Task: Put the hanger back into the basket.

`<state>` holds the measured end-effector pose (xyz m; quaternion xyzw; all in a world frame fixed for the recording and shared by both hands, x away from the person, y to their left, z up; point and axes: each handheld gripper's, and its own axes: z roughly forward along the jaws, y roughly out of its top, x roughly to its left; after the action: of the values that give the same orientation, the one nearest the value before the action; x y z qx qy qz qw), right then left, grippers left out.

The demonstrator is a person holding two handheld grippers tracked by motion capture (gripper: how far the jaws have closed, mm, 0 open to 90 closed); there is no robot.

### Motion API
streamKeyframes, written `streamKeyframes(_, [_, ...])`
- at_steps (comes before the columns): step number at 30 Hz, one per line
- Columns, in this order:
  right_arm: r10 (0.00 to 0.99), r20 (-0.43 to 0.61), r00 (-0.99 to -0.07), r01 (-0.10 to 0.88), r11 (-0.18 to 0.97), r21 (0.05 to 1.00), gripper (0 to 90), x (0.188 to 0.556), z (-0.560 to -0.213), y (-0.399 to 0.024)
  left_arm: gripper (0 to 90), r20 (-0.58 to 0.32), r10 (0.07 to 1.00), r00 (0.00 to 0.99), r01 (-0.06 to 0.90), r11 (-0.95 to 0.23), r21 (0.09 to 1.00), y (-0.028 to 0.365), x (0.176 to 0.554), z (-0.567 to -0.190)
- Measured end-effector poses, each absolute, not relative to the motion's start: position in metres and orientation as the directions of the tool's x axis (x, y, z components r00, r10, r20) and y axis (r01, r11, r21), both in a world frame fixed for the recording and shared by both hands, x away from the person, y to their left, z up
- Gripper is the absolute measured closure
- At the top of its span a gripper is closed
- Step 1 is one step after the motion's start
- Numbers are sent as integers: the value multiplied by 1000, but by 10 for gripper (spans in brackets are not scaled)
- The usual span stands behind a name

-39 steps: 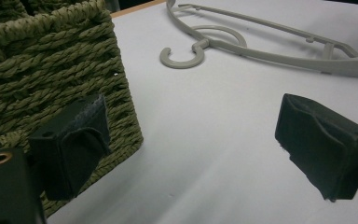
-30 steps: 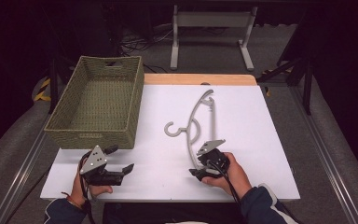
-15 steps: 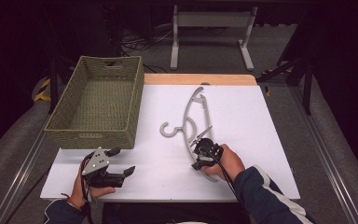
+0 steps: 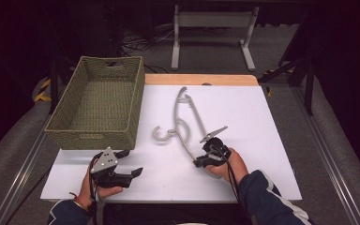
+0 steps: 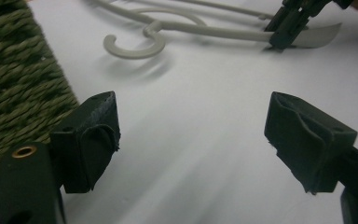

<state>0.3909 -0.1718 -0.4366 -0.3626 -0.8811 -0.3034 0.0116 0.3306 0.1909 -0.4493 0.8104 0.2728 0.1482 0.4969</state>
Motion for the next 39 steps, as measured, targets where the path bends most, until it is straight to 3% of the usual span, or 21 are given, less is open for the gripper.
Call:
streamKeyframes(13, [615,354,-705,660,386,645,835,398,-438,-196,253,-80,505,859,303,-378,875,131,347,-449])
streamKeyframes(23, [534,417,-735,620,282,732,835,391,-437,-196,362,-289,460,839,424,-222,878,81,386,-445])
streamKeyframes(35, [474,367,-800,537,294,790,833,379,-431,-186,515,-412,376,830,483,-115,868,79,400,-446])
streamKeyframes(39, [451,354,-819,510,293,808,832,378,-431,-184,543,-412,357,838,474,-104,874,83,400,-444])
